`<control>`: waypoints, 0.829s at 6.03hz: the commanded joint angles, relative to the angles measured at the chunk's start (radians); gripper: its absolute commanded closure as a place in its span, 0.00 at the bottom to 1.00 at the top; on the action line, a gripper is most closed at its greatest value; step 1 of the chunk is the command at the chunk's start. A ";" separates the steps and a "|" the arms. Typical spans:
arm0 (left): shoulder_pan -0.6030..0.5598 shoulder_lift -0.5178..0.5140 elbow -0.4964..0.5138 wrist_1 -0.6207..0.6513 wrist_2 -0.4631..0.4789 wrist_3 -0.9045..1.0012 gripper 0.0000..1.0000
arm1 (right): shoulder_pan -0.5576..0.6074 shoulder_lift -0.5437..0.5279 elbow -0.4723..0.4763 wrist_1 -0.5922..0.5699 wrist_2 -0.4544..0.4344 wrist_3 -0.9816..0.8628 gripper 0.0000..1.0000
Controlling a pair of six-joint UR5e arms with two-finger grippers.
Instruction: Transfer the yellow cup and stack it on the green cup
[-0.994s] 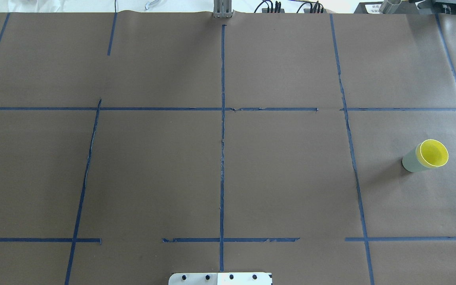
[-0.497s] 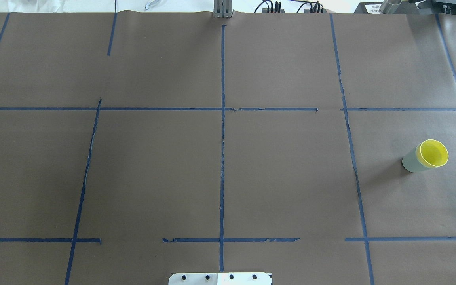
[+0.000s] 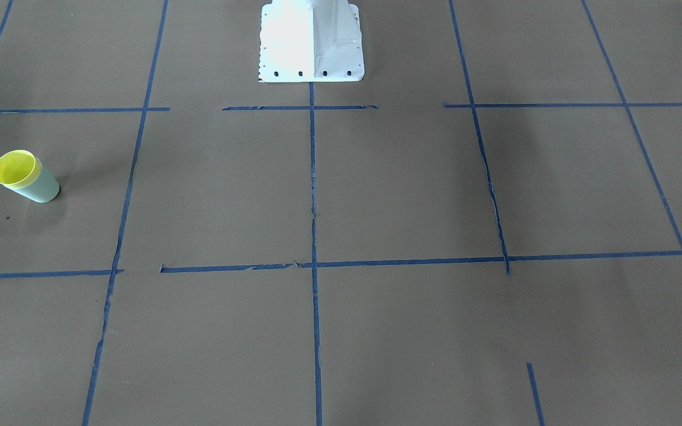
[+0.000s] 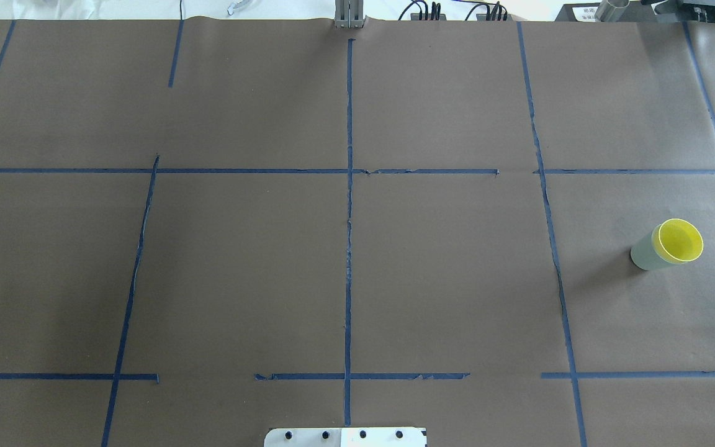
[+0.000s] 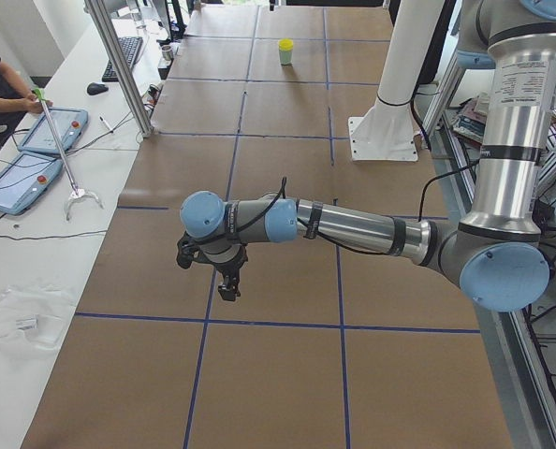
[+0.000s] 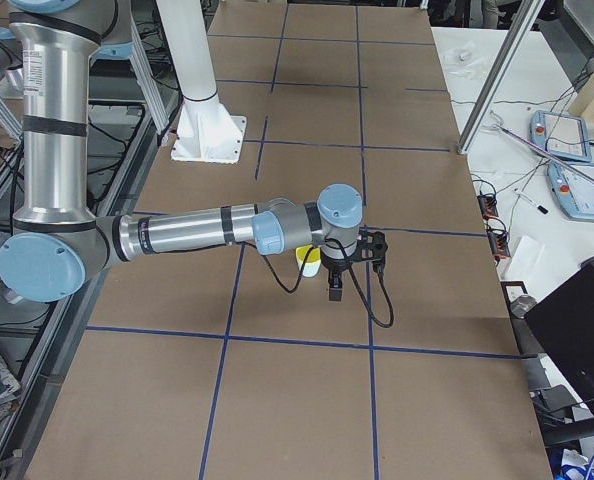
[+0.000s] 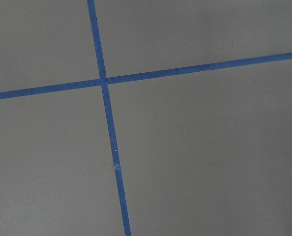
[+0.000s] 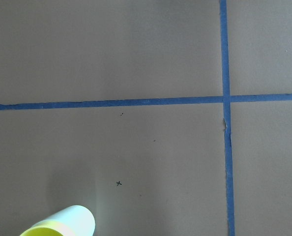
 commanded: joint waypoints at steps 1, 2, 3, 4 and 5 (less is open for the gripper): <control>-0.008 0.014 -0.037 -0.017 0.033 -0.081 0.00 | 0.006 0.035 -0.003 -0.059 -0.002 -0.049 0.00; -0.010 0.034 -0.068 -0.017 0.050 -0.079 0.00 | 0.008 0.051 -0.023 -0.068 -0.015 -0.042 0.00; -0.007 0.121 -0.156 -0.025 0.050 -0.082 0.00 | 0.021 0.048 -0.033 -0.065 -0.015 -0.038 0.00; -0.002 0.122 -0.143 -0.025 0.050 -0.086 0.00 | 0.021 0.040 -0.032 -0.064 -0.017 -0.037 0.00; -0.001 0.120 -0.146 -0.032 0.063 -0.079 0.00 | 0.027 0.035 -0.024 -0.059 -0.018 -0.038 0.00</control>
